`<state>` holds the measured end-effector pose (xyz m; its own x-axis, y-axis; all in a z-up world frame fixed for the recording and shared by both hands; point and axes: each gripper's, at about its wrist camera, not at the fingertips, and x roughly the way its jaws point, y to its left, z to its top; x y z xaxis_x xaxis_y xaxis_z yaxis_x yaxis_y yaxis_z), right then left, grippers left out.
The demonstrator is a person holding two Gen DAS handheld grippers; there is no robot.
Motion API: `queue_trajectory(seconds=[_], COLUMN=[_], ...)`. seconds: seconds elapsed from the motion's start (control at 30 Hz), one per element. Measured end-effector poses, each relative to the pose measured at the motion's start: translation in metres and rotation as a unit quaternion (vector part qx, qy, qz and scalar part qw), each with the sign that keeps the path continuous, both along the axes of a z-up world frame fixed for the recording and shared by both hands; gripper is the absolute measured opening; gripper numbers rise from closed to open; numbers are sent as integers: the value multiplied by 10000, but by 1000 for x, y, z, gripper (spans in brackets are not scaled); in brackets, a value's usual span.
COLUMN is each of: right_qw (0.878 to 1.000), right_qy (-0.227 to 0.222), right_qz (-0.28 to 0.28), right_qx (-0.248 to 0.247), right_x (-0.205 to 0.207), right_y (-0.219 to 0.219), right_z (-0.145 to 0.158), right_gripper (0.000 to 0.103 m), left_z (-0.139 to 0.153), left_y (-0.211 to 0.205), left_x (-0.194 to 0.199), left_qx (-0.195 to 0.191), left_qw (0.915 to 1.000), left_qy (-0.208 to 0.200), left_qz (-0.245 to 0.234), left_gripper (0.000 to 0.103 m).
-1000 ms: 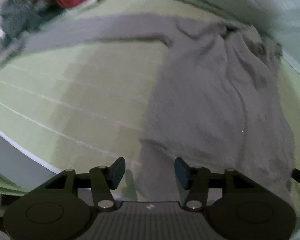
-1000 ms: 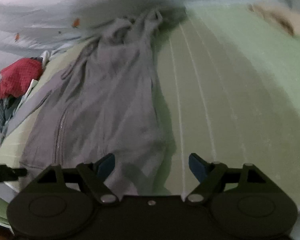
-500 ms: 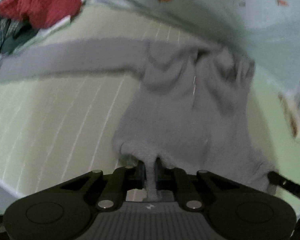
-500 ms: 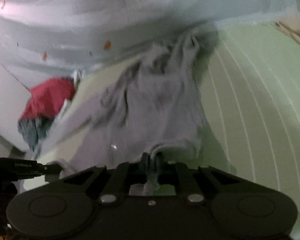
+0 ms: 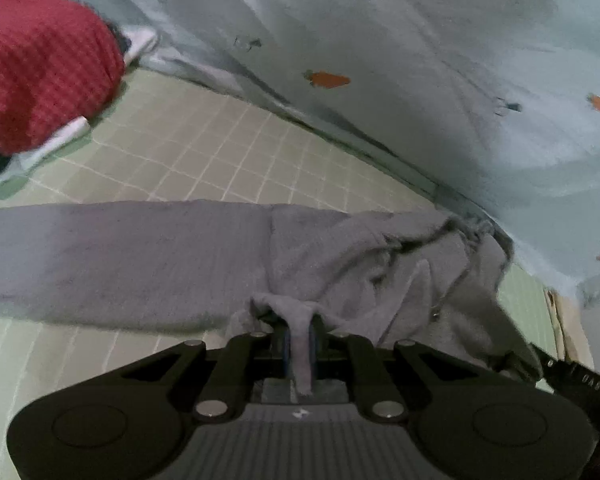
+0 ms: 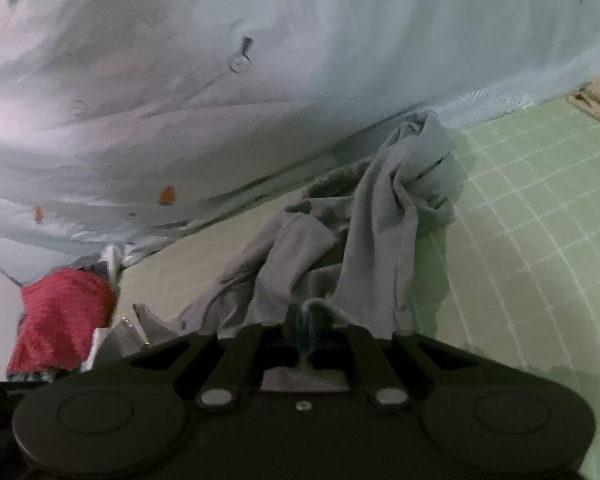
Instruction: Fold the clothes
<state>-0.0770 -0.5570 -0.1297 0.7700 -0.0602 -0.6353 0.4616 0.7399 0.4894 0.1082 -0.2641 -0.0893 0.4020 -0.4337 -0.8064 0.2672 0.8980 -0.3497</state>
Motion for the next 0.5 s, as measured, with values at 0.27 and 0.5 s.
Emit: queue_trajectory(seconds=[0.27, 0.5], right_qw=[9967, 9961], right_qy=[367, 586], right_qz=[-708, -452], right_qx=[-131, -476], right_x=[26, 20], right_y=[-23, -9], right_z=[-22, -23], right_gripper=[42, 42], left_z=[-23, -41], left_y=[5, 24], left_x=[51, 45], left_qx=[236, 361], left_qw=[9991, 9980], left_qy=[-31, 275], left_qz=[342, 435], left_gripper=[25, 26])
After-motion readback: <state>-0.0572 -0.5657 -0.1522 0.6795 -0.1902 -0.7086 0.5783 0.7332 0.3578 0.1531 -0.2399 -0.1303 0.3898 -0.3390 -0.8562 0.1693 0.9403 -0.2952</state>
